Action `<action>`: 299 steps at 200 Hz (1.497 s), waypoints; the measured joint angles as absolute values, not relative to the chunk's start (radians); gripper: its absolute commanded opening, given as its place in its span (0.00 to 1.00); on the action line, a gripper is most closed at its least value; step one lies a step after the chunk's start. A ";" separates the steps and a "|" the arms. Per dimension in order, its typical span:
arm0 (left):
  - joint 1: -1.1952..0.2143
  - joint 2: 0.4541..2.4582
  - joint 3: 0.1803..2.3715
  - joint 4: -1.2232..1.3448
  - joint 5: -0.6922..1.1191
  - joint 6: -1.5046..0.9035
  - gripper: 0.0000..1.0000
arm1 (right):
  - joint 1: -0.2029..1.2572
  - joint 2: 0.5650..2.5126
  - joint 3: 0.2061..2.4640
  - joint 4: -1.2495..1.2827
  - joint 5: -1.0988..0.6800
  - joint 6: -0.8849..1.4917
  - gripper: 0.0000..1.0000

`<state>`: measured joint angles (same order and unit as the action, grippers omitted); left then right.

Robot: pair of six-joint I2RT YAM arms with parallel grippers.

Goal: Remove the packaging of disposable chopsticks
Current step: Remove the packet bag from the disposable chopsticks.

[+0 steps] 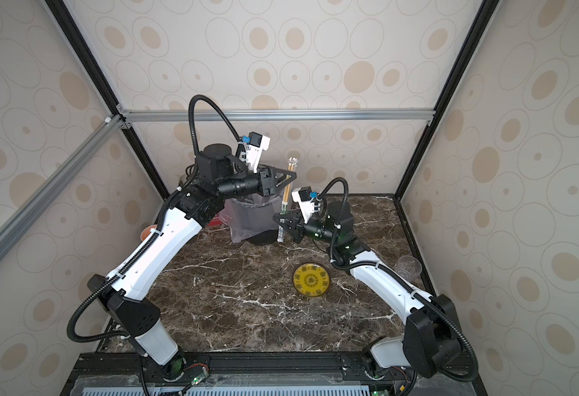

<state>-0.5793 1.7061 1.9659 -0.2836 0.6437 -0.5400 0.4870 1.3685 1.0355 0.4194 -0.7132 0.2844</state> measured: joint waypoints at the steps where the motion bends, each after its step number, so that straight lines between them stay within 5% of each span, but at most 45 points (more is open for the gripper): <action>1: -0.579 1.707 1.966 -0.284 0.645 -0.541 0.30 | 0.487 1.369 1.036 0.420 -0.714 0.284 0.00; 14: -0.579 1.707 1.966 -0.278 0.656 -0.543 0.24 | 0.489 1.369 1.036 0.419 -0.720 0.287 0.00; 30: -0.580 1.707 1.968 -0.270 0.666 -0.538 0.00 | 0.490 1.369 1.036 0.422 -0.730 0.292 0.00; 299: -0.573 1.483 1.567 0.203 0.674 -0.482 0.00 | 0.482 1.422 1.179 0.387 -0.981 0.316 0.00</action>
